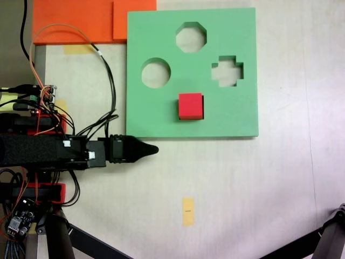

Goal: Put the square block into the corresponding hole

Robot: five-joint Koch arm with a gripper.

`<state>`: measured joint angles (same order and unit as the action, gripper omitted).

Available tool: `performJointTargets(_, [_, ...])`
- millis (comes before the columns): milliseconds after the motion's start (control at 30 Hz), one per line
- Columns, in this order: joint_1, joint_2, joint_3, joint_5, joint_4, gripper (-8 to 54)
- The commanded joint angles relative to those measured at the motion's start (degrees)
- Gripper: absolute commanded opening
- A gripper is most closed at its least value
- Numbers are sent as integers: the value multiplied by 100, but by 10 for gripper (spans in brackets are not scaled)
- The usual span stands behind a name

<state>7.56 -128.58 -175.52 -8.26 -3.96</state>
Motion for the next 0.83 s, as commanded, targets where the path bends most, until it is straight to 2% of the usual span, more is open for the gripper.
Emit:
performJointTargets(0, [114,-439,-396,114,352,336])
performJointTargets(800, [88,-422,-396,79,308,338])
